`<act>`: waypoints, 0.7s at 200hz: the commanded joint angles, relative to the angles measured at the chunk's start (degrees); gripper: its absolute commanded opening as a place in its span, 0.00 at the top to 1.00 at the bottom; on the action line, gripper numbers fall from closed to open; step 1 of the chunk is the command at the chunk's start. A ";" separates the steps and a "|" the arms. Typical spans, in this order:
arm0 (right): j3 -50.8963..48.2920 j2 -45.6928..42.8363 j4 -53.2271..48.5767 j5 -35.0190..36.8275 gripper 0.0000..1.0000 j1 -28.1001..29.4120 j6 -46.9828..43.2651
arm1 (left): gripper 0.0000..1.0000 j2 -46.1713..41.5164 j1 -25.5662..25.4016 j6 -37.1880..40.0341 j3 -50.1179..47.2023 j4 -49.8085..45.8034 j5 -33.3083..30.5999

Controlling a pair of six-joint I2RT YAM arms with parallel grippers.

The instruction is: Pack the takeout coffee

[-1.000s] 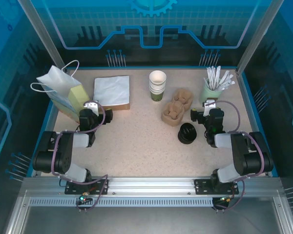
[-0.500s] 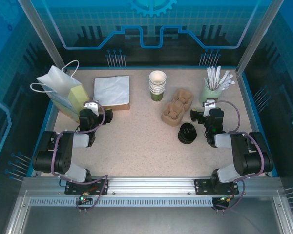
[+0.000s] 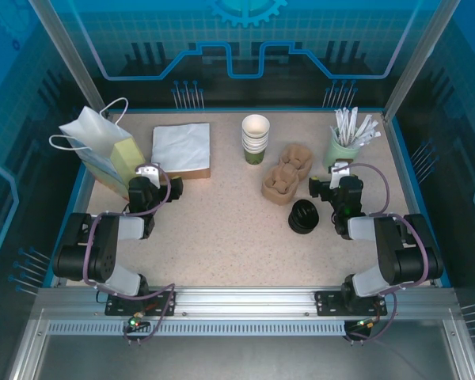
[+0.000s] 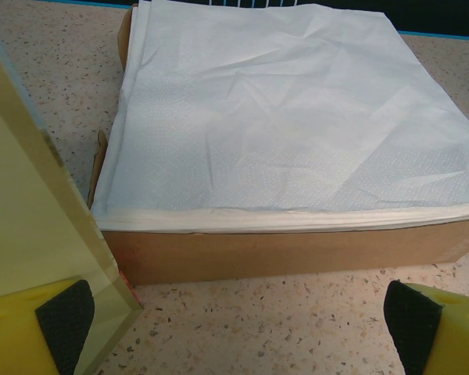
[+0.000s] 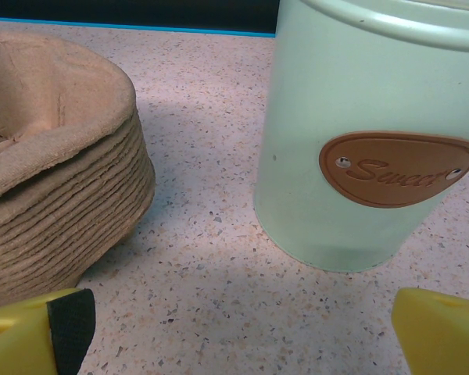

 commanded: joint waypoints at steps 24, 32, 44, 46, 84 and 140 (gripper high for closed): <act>0.66 -4.14 -2.16 1.78 0.00 -0.65 1.38 | 0.01 -5.55 -0.84 0.93 0.79 -3.99 -0.97; 0.68 -6.83 -4.69 2.95 0.00 -0.75 1.67 | 0.01 -8.71 -1.03 0.73 0.93 -7.22 -1.01; 0.29 -11.02 -7.92 3.72 0.00 -1.08 1.80 | 0.01 -13.01 -1.45 -0.02 0.66 -10.68 -1.08; 0.24 -11.52 -8.33 3.78 0.00 -1.10 1.74 | 0.01 -13.57 -1.52 -0.07 0.53 -11.24 -1.15; 1.08 -23.19 -22.22 2.79 0.00 -1.88 1.96 | 0.01 -23.33 -6.02 -1.78 0.73 -21.95 -1.90; 5.31 -38.40 -44.89 -3.34 0.00 -1.31 11.19 | 0.01 -36.11 -8.97 -15.45 6.83 -46.26 0.23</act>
